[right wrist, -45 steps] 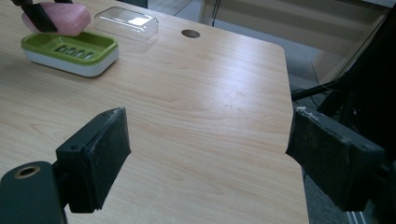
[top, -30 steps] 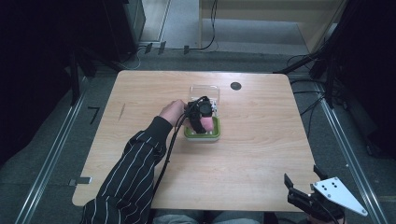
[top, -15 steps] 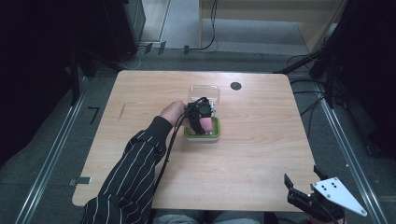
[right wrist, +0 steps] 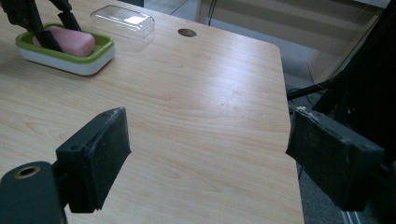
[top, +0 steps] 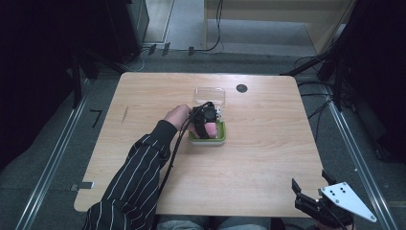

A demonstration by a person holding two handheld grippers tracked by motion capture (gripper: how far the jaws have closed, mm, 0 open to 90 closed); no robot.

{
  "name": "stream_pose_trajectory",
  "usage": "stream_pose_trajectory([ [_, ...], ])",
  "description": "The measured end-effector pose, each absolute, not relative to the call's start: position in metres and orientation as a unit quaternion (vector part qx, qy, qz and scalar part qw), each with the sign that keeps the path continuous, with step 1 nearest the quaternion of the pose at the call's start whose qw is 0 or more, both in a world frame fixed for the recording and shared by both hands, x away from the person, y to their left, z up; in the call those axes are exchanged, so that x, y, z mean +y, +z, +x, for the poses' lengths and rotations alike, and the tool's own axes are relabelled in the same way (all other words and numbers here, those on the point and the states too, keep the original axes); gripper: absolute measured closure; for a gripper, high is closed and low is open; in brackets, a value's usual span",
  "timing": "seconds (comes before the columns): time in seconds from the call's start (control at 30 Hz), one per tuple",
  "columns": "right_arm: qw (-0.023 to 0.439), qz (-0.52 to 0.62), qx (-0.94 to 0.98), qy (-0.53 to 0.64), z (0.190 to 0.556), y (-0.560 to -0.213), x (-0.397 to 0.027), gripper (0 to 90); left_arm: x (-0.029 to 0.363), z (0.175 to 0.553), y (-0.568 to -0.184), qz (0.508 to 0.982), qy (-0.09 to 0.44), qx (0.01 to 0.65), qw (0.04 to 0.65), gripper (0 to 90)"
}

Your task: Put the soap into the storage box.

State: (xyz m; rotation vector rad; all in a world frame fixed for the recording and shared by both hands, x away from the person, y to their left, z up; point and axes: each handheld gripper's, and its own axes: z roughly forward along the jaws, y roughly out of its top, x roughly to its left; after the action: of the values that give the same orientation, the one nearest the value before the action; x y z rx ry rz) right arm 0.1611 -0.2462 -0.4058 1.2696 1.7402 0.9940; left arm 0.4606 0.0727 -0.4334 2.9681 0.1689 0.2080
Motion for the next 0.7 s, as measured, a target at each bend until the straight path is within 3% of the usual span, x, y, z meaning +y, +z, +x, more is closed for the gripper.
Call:
stream_pose_trajectory([
  [0.2,0.376,0.496,0.680,0.388,0.161,-0.406,-0.246,13.6,0.074,0.460,-0.423,0.990,0.066,0.068,0.100,34.2],
  [0.5,0.376,0.498,0.676,0.392,0.160,-0.406,-0.247,13.6,0.076,0.456,-0.412,0.988,0.053,0.113,0.090,13.3],
  [0.7,0.377,0.494,0.678,0.393,0.161,-0.406,-0.245,13.6,0.077,0.450,-0.407,0.986,0.057,0.141,0.073,11.9],
])
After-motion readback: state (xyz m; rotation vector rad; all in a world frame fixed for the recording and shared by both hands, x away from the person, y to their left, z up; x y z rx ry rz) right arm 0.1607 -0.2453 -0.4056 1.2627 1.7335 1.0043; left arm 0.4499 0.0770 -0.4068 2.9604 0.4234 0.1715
